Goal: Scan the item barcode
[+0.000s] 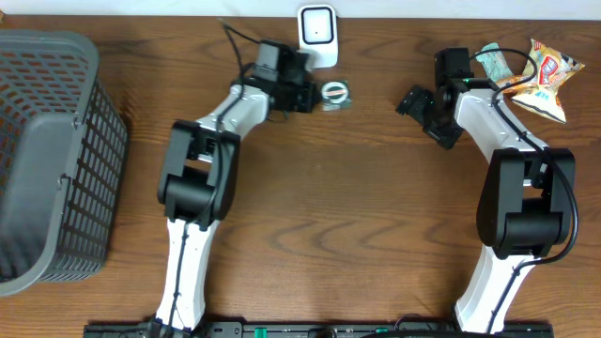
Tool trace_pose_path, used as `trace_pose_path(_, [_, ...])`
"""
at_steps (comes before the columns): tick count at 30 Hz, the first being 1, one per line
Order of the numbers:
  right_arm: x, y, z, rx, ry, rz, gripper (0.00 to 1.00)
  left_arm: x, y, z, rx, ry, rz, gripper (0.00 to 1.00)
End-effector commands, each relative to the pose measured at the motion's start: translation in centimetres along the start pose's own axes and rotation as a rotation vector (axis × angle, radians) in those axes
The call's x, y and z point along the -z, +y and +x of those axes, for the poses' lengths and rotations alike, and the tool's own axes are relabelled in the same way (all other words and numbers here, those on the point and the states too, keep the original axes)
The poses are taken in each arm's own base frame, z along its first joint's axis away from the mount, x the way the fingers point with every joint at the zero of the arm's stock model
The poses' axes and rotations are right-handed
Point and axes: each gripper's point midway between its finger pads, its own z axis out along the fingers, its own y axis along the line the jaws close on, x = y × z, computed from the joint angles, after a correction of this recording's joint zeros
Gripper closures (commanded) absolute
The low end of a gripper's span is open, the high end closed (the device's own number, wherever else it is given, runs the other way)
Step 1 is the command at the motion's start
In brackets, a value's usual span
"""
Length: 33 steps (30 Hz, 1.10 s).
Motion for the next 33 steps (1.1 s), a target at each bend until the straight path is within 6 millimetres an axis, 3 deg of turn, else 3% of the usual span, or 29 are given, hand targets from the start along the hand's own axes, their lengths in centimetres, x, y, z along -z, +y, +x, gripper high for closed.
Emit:
trace_pose_path(1, [1.1,0.3,-0.9,0.012,-0.037,-0.007,0.01,-2.1,-6.6,2.4,-0.071,0.083,0.197,0.93])
trace_pose_path(3, [1.1,0.3,-0.9,0.012,-0.037,-0.007,0.01,-2.1,-7.8,2.3,-0.094,0.079,0.197,0.93])
trace_pose_path(7, [1.1,0.3,-0.9,0.012,-0.037,-0.007,0.01,1.1,-5.8,-1.2,-0.056,-0.01,0.006,0.93])
trace_pose_path(10, [1.1,0.3,-0.9,0.012,-0.037,-0.007,0.01,5.8,-3.5,-3.8,-0.028,-0.079,-0.179,0.92])
trace_pose_path(12, [1.1,0.3,-0.9,0.012,-0.037,-0.007,0.01,12.0,-0.5,-4.9,0.02,-0.117,-0.415,0.91])
trace_pose_path(13, [1.1,0.3,-0.9,0.012,-0.037,-0.007,0.01,13.5,0.2,-4.9,0.034,-0.117,-0.467,0.91])
trace_pose_path(14, [1.1,0.3,-0.9,0.012,-0.037,-0.007,0.01,15.6,1.2,-4.5,0.057,-0.11,-0.539,0.83])
trace_pose_path(16, [1.1,0.3,-0.9,0.012,-0.037,-0.007,0.01,18.0,2.6,-3.4,0.103,-0.073,-0.601,0.35])
trace_pose_path(17, [1.1,0.3,-0.9,0.012,-0.037,-0.007,0.01,18.6,3.2,-2.7,0.124,-0.049,-0.613,0.23])
trace_pose_path(18, [1.1,0.3,-0.9,0.012,-0.037,-0.007,0.01,18.9,3.6,-2.2,0.139,-0.03,-0.621,0.01])
trace_pose_path(20, [1.1,0.6,-0.9,-0.002,-0.035,-0.022,0.01,19.7,4.6,-0.6,0.181,0.026,-0.64,0.02])
trace_pose_path(23, [1.4,3.3,0.0,-0.149,0.045,-0.164,0.01,20.7,5.4,1.8,0.233,0.112,-0.661,0.02])
trace_pose_path(28, [1.6,4.4,0.1,-0.179,0.062,-0.215,0.01,20.7,5.4,2.2,0.24,0.13,-0.662,0.02])
trace_pose_path(29, [1.8,5.4,-0.2,-0.207,0.064,-0.262,0.01,20.7,5.4,2.2,0.24,0.13,-0.662,0.02])
trace_pose_path(31, [2.8,8.1,1.3,-0.184,0.167,-0.397,0.02,20.7,5.4,2.2,0.24,0.129,-0.662,0.03])
trace_pose_path(33, [4.0,11.3,2.0,0.04,0.149,-0.541,0.1,20.7,5.4,2.2,0.24,0.13,-0.662,0.02])
